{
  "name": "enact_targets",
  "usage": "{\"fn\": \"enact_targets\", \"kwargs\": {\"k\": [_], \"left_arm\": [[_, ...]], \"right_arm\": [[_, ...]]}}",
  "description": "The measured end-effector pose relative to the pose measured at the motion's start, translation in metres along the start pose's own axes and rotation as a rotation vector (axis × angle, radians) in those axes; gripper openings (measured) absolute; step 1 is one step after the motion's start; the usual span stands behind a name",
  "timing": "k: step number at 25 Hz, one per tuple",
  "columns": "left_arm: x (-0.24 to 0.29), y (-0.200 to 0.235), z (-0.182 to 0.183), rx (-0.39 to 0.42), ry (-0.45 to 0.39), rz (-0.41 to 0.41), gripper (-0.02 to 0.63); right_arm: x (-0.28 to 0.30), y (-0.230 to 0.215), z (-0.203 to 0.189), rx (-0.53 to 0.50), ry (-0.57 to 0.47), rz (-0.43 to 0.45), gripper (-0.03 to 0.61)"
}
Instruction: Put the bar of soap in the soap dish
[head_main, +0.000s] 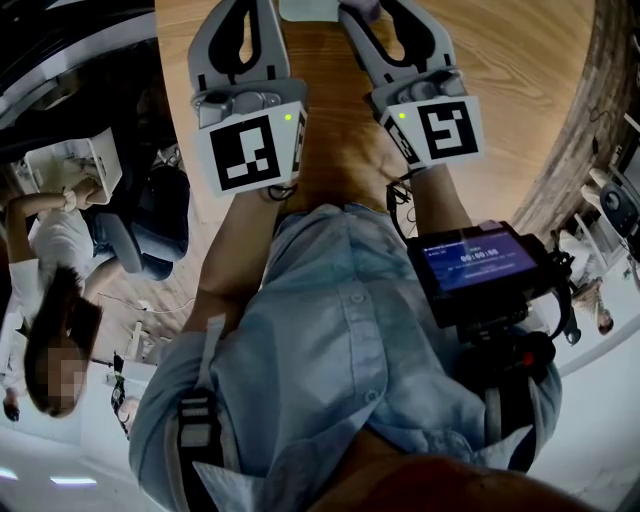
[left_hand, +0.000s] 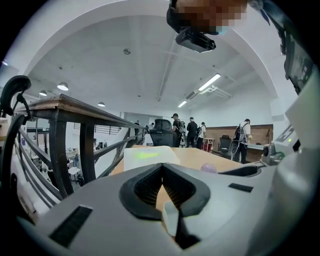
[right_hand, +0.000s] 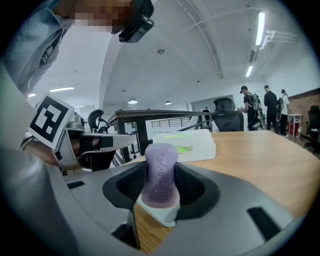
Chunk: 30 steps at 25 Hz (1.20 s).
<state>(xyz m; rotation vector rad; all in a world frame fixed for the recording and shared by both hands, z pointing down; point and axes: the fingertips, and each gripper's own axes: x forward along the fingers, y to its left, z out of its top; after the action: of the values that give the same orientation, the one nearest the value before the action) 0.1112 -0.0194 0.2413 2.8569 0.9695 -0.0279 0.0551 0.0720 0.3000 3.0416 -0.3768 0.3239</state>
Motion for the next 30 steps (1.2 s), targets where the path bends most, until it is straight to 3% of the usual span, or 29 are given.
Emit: {"fn": "enact_targets", "kwargs": {"k": [16,19,30], "left_arm": [[-0.003,-0.006,0.003,-0.025,0.004,-0.004,0.009],[-0.005,-0.005,0.003,-0.027,0.004,-0.001,0.009],[-0.007,0.004,0.002,-0.020,0.010,0.019,0.009]], "right_arm": [[-0.001,0.001,-0.007,-0.055,0.050,-0.010,0.184],[0.003,0.003,-0.001,-0.059,0.021,-0.014,0.184],[0.010,0.012,-0.005,-0.187,0.064,0.007,0.184]]}}
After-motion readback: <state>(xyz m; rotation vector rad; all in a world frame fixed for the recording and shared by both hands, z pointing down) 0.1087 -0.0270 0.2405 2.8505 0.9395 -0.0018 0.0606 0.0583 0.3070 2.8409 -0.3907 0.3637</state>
